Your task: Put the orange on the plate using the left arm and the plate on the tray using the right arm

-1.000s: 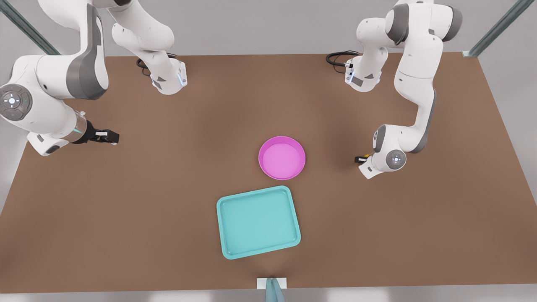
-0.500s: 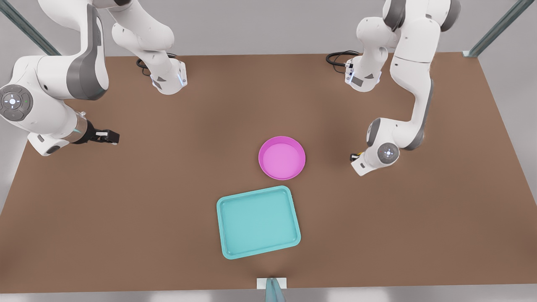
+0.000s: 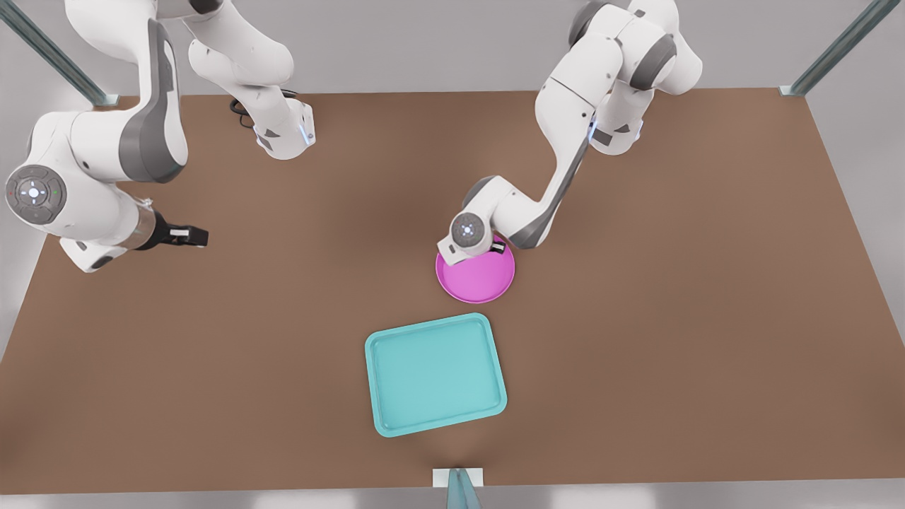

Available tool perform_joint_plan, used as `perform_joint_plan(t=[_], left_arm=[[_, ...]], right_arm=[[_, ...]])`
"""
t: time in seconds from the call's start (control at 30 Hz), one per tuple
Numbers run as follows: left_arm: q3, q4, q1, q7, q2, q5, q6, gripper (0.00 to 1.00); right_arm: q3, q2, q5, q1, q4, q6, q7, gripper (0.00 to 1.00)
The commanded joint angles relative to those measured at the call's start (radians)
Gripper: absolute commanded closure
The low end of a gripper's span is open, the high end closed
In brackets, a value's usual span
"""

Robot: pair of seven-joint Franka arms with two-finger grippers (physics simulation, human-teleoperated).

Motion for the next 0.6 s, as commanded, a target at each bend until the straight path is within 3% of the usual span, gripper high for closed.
perform_joint_plan(t=[0.0, 0.07, 0.1, 0.13, 0.17, 0.23, 0.27, 0.3, 0.33, 0.4, 0.43, 0.47, 0.5, 0.57], left_arm=[[0.002, -0.006, 0.003, -0.303, -0.005, -0.009, 0.010, 0.00], [0.021, -0.001, 0.004, -0.223, -0.034, 0.001, -0.064, 0.00], [0.070, 0.069, 0.003, -0.070, -0.042, -0.001, -0.255, 0.00], [0.201, 0.204, 0.003, 0.090, -0.080, -0.015, -0.594, 0.00], [0.361, 0.290, 0.004, 0.202, -0.157, -0.013, -0.807, 0.00], [0.715, 0.318, 0.004, 0.555, -0.249, -0.013, -0.871, 0.00], [0.812, 0.359, 0.004, 0.630, -0.247, -0.006, -0.872, 0.00], [0.835, 0.373, 0.007, 0.618, -0.258, -0.002, -0.863, 0.00], [0.828, 0.371, 0.042, 0.610, -0.274, -0.009, -0.834, 0.00], [0.824, 0.437, 0.053, 0.610, -0.255, -0.015, -0.834, 0.00], [0.679, 0.473, 0.153, 0.560, -0.283, -0.019, -0.829, 0.00], [0.284, 0.477, 0.439, 0.376, -0.321, 0.033, -0.802, 0.00], [-0.043, 0.465, 0.694, 0.357, -0.341, 0.145, -0.762, 0.00], [-0.114, 0.287, 0.793, 0.355, -0.490, 0.174, -0.565, 0.00]], right_arm=[[0.000, 0.003, 0.008, -0.001, -0.001, 0.000, 0.001, 0.00], [0.000, 0.008, 0.008, -0.001, -0.001, 0.000, 0.001, 0.00], [0.000, 0.009, 0.008, -0.001, -0.002, 0.000, 0.001, 0.00], [0.000, 0.009, 0.008, 0.000, -0.002, 0.000, 0.003, 0.00], [0.004, 0.040, 0.026, 0.020, -0.013, 0.029, 0.001, 0.00], [0.004, 0.193, 0.065, 0.189, -0.025, 0.264, 0.073, 0.00], [0.004, 0.250, 0.069, 0.298, -0.080, 0.431, 0.182, 0.00], [0.007, 0.280, 0.092, 0.323, -0.146, 0.565, 0.291, 0.00], [0.007, 0.300, 0.273, 0.324, -0.218, 0.687, 0.314, 0.00], [0.010, 0.383, 0.418, 0.329, -0.214, 0.789, 0.319, 0.00], [0.023, 0.429, 0.465, 0.359, -0.211, 0.821, 0.325, 0.00], [0.023, 0.458, 0.473, 0.413, -0.211, 0.859, 0.360, 0.00], [0.025, 0.478, 0.480, 0.450, -0.209, 0.872, 0.378, 0.00], [0.031, 0.504, 0.523, 0.488, -0.194, 0.910, 0.400, 0.00]])
